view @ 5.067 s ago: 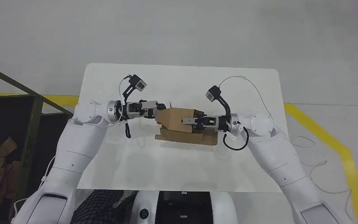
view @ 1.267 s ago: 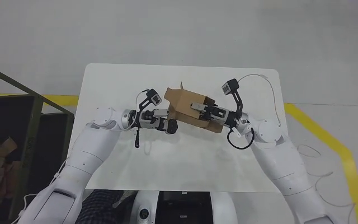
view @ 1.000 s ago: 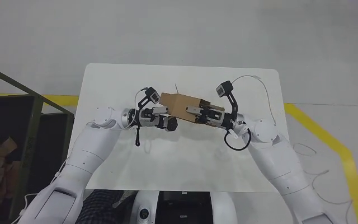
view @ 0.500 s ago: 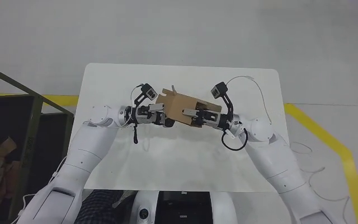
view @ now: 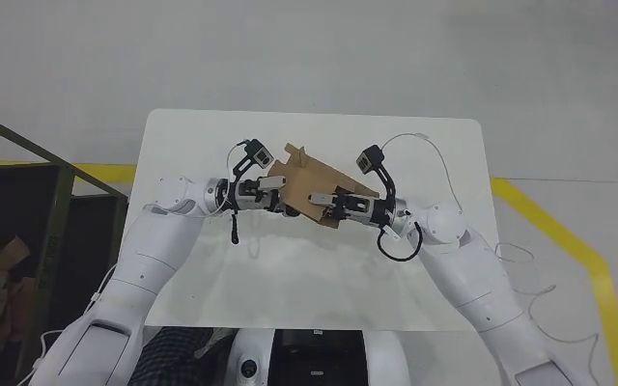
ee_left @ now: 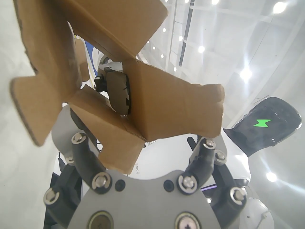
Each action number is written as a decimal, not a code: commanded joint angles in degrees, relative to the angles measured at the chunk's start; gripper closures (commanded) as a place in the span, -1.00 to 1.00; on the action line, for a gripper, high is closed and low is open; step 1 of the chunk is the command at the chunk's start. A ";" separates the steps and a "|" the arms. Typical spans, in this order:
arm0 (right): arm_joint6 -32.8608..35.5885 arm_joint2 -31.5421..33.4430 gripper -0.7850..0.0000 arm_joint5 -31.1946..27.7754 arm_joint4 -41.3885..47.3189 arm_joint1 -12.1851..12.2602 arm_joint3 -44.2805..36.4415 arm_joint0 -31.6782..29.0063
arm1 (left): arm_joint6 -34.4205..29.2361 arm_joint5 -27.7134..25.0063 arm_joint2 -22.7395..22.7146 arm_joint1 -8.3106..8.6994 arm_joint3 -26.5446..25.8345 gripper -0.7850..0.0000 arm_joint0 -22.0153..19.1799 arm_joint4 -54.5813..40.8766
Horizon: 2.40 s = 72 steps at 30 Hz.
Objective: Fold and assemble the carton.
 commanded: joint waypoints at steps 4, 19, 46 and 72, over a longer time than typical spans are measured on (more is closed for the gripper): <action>-1.01 1.47 1.00 -0.91 0.02 0.15 0.58 0.06 | -0.43 0.00 -0.23 0.03 0.16 -1.00 0.05 0.04; 6.38 7.50 1.00 -1.76 4.23 1.52 2.28 -0.46 | -2.78 1.37 -3.01 1.00 0.97 -1.00 2.35 0.69; 21.12 4.51 1.00 -4.57 6.41 1.57 4.42 2.76 | -2.27 1.16 -4.88 1.36 -1.57 -1.00 4.08 -1.34; 19.58 2.11 1.00 -4.21 4.55 1.41 4.19 3.47 | -2.73 2.27 -1.95 0.56 -3.81 -1.00 2.59 -2.01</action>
